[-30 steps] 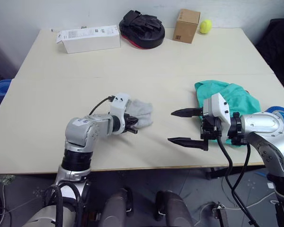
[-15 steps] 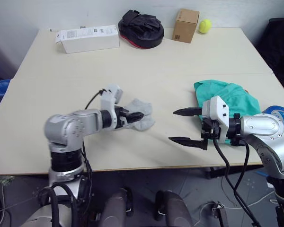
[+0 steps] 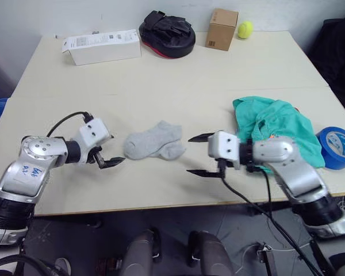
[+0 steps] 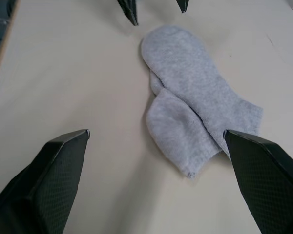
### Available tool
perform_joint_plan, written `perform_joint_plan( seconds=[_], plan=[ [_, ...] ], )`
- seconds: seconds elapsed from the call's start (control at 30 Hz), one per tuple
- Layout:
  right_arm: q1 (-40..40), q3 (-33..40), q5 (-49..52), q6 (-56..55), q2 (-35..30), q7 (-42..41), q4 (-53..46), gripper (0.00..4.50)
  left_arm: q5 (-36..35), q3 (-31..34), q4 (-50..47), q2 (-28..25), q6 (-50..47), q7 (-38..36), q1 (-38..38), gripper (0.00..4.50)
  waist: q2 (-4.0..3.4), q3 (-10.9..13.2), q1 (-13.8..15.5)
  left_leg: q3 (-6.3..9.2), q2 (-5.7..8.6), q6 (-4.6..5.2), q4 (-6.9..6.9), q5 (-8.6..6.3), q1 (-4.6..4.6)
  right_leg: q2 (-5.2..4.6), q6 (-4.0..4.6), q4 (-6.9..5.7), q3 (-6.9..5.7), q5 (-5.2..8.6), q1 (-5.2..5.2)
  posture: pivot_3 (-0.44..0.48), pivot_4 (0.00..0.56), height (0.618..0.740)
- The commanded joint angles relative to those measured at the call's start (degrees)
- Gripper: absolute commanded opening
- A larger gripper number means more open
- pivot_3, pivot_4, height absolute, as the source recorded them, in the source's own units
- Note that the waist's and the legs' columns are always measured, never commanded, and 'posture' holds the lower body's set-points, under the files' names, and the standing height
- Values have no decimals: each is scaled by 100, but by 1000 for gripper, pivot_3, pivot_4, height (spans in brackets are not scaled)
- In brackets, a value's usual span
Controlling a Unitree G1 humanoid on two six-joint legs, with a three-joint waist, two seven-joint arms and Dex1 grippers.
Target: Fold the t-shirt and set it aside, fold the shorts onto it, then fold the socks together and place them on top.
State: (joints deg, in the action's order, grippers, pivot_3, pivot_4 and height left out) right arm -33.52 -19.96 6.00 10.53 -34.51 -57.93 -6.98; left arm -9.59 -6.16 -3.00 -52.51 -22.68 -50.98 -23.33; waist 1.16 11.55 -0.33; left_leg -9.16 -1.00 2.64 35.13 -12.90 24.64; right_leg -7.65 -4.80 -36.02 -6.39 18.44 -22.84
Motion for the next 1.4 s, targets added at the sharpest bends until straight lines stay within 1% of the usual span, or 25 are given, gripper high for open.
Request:
perform_joint_plan(
  seconds=[0.03,0.1,0.13,0.17,0.2,0.27,0.33,0.47,0.5,0.53,0.6,0.67,0.77,0.87,0.97,1.07,1.27,1.3,1.37,1.4],
  plan=[
    [-301,-303,-654,-749,269,214,624,4500,400,-193,216,91,723,-100,-127,4459,0,0,-11,0,0,0,0,0,9,1,0,-3,-4,0,-9,0,150,740],
    [-458,-454,-960,-1088,459,348,1069,4078,537,-283,385,198,911,-121,-221,4500,0,-1,-3,-3,0,14,10,8,43,3,-2,-22,-19,-1,-42,0,150,740],
    [-519,-500,-1082,-1230,533,407,1255,3842,612,-329,466,249,993,-142,-271,4500,0,0,7,-7,0,35,28,20,53,2,-4,-60,-22,-2,-60,0,150,740],
    [-569,-537,-1191,-1375,588,456,1415,3504,676,-365,541,299,1060,-169,-315,4500,0,0,11,-8,0,37,46,21,53,2,-5,-84,-24,-2,-63,0,150,740],
    [-605,-556,-1289,-1514,621,488,1546,3136,723,-387,600,344,1110,-198,-349,4315,0,0,12,-6,-4,38,63,21,52,5,-5,-94,-29,-2,-60,0,150,740],
    [-667,-621,-1517,-1833,637,539,1830,2423,806,-422,699,401,1158,-242,-400,3902,-1,0,1,-9,-6,43,79,23,54,6,-6,-95,-27,-1,-55,0,150,740],
    [-698,-632,-1648,-2022,649,592,2005,1691,853,-422,761,446,1165,-271,-427,3252,-1,0,-1,-15,-6,54,86,26,53,4,-6,-88,-26,-1,-47,0,150,740],
    [-675,-566,-1684,-2164,698,578,2071,235,991,-503,908,516,1231,-362,-490,1958,-1,-1,6,-15,-4,32,95,23,43,-5,-7,-100,-14,-19,-41,0,150,740],
    [-674,-553,-1689,-2179,704,569,2072,0,1007,-525,957,541,1243,-384,-518,1618,-1,-1,6,-14,-4,29,95,25,43,-6,-5,-102,-14,-21,-42,0,150,740],
    [-675,-538,-1693,-2203,704,559,2071,0,1019,-548,1004,569,1252,-414,-552,1325,-1,-1,7,-14,-5,28,94,26,44,-6,-5,-104,-13,-21,-45,0,150,740],
    [-671,-493,-1670,-2253,661,519,2058,0,1025,-599,1053,602,1308,-529,-610,574,-2,-1,3,-14,-5,28,90,26,46,-6,-5,-105,-13,-21,-50,0,150,740],
    [-648,-449,-1632,-2293,601,468,2033,0,1012,-622,1046,601,1379,-647,-622,54,-2,-1,3,-15,-5,29,89,26,47,-4,-5,-106,-14,-20,-52,0,150,740],
    [-542,-379,-1417,-2381,416,172,1899,0,964,-595,977,512,1484,-879,-546,20,-2,-1,-1,-16,-6,57,89,41,48,-1,-5,-105,-15,-20,-52,0,150,740],
    [-400,-307,-1229,-2580,71,-176,1753,0,923,-545,896,258,1679,-1195,-377,20,-2,-1,-26,-17,-6,61,89,39,50,-2,-5,-98,-14,-20,-51,0,150,740],
    [-316,-234,-1118,-2681,-89,-344,1695,0,946,-485,879,189,1697,-1204,-326,20,-2,-1,-90,-17,-7,63,89,37,49,-2,-5,-98,-15,-20,-50,0,150,740],
    [-270,-207,-1056,-2686,-122,-425,1638,0,849,-404,774,251,1575,-1214,-298,20,-2,-1,-128,-17,-10,63,89,38,46,-1,-5,-103,-17,-20,-49,0,150,740],
    [-246,-185,-1071,-2599,-17,-308,1632,0,742,-355,601,306,1462,-1251,-188,20,-2,-1,-131,-17,-10,64,91,38,47,-1,-6,-102,-16,-20,-49,0,150,740],
    [-242,-167,-1056,-2544,-2,-286,1617,193,699,-312,577,331,1394,-1214,-163,6,-2,-1,-130,-17,-10,64,91,38,48,-1,-6,-101,-16,-20,-49,0,150,740],
    [-224,-129,-965,-2375,-8,-332,1527,585,590,-220,501,378,1243,-1177,-103,482,-2,-1,-126,-17,-10,64,92,38,48,-1,-6,-102,-16,-20,-49,0,150,740],
    [-214,-111,-919,-2333,-25,-364,1465,901,544,-184,448,385,1165,-1184,-76,703,-2,-1,-125,-16,-10,65,92,38,48,-1,-6,-102,-16,-20,-49,0,150,740]
  ],
)
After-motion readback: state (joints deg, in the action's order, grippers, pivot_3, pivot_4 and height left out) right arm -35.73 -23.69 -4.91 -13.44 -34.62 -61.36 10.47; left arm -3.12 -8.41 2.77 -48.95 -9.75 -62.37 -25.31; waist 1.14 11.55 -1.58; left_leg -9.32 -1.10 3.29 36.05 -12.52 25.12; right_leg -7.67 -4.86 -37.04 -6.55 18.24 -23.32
